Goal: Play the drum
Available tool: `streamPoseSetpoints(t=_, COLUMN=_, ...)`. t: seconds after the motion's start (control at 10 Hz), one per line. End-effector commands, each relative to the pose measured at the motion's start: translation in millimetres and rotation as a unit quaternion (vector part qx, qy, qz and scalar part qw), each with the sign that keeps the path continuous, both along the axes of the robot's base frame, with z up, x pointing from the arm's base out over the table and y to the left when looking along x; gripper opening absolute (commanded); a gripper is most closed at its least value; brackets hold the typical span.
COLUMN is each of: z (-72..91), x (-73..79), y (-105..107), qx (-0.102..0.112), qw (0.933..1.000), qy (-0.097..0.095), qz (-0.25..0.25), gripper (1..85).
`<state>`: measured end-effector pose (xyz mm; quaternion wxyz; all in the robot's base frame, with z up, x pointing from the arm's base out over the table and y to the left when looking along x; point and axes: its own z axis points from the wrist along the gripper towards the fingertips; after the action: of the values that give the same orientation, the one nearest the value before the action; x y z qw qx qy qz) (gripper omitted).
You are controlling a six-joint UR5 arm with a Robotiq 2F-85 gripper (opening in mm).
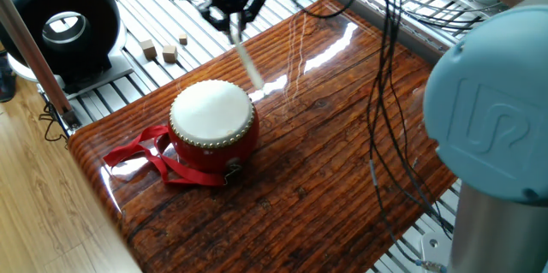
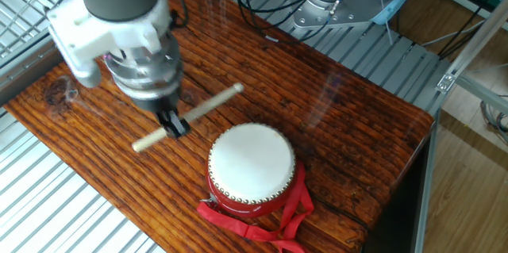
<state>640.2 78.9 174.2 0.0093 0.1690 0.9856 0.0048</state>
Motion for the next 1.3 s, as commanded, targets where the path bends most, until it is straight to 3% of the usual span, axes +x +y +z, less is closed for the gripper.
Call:
streamPoseSetpoints(t=0.0, z=-0.8, x=28.3, y=46, qx=0.045, qw=0.9971, qy=-0.027, qz=-0.055, gripper=1.0)
streamPoseSetpoints(t=0.2, z=-8.2, x=56.0, y=22, qx=0.034, qw=0.9967, qy=-0.051, qz=-0.054, gripper=1.0)
streamPoseSetpoints(t=0.3, z=-12.3, x=69.9, y=11, qx=0.019, qw=0.9961, qy=-0.070, qz=-0.051, gripper=1.0)
streamPoseSetpoints(t=0.4, z=-15.1, x=73.4, y=15, qx=0.017, qw=0.9955, qy=-0.075, qz=-0.056, gripper=1.0)
streamPoseSetpoints(t=0.5, z=-15.8, x=84.9, y=30, qx=0.032, qw=0.9918, qy=-0.097, qz=-0.077, gripper=1.0)
streamPoseSetpoints(t=0.7, z=-13.1, x=113.6, y=21, qx=-0.026, qw=0.9844, qy=-0.166, qz=-0.050, gripper=1.0)
streamPoseSetpoints(t=0.9, z=-18.2, x=129.5, y=21, qx=-0.066, qw=0.9766, qy=-0.202, qz=-0.032, gripper=1.0)
streamPoseSetpoints(t=1.0, z=-20.8, x=120.6, y=18, qx=-0.082, qw=0.9791, qy=-0.186, qz=-0.015, gripper=1.0)
streamPoseSetpoints(t=1.2, z=-32.8, x=72.3, y=49, qx=-0.006, qw=0.9950, qy=-0.085, qz=-0.052, gripper=1.0)
